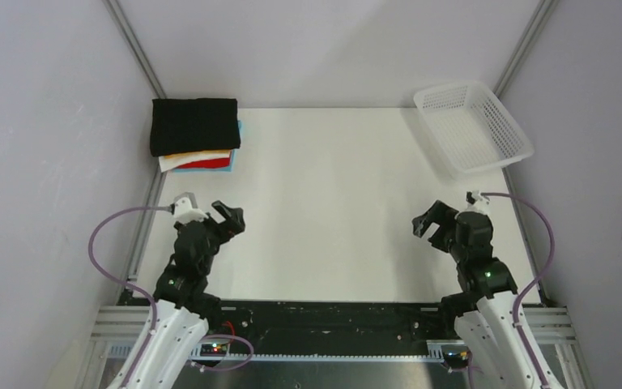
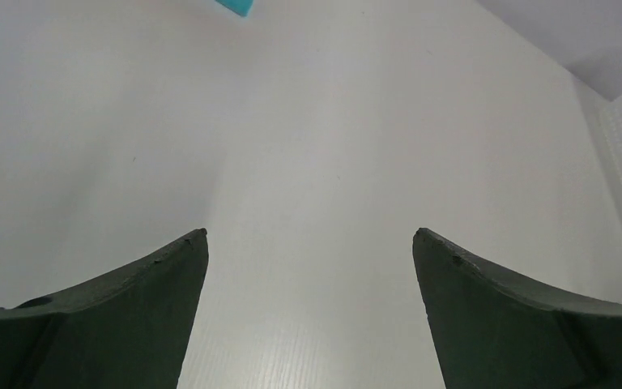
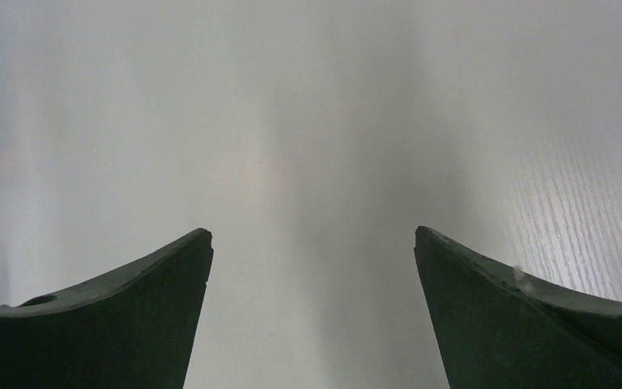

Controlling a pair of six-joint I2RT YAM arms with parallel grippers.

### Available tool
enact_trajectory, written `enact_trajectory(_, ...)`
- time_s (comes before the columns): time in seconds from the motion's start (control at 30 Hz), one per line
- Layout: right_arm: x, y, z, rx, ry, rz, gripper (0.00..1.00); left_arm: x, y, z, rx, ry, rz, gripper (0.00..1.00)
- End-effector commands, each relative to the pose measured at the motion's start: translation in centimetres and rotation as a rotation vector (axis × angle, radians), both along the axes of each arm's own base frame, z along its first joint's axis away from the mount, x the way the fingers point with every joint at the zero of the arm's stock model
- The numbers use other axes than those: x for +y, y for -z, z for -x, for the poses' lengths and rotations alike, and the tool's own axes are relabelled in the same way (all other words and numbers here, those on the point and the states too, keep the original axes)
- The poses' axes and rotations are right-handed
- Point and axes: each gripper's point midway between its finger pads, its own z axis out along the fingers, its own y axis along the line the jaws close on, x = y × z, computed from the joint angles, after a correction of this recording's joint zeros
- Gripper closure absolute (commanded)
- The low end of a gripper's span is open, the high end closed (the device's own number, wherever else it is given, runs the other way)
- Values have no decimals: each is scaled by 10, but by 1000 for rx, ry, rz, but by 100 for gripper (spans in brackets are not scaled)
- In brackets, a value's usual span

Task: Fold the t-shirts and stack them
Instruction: Reset both arms

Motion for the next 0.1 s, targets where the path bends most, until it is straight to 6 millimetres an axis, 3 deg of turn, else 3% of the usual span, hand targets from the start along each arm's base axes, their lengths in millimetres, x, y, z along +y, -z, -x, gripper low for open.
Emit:
enact_trajectory(0.0, -6, -22, -8, -122, 47, -13, 1, 4, -19, 4, -57, -29, 34, 0)
enact_trajectory(0.07, -8, -26, -7, -142, 64, -18, 1, 6, -23, 4, -69, -36, 24, 0)
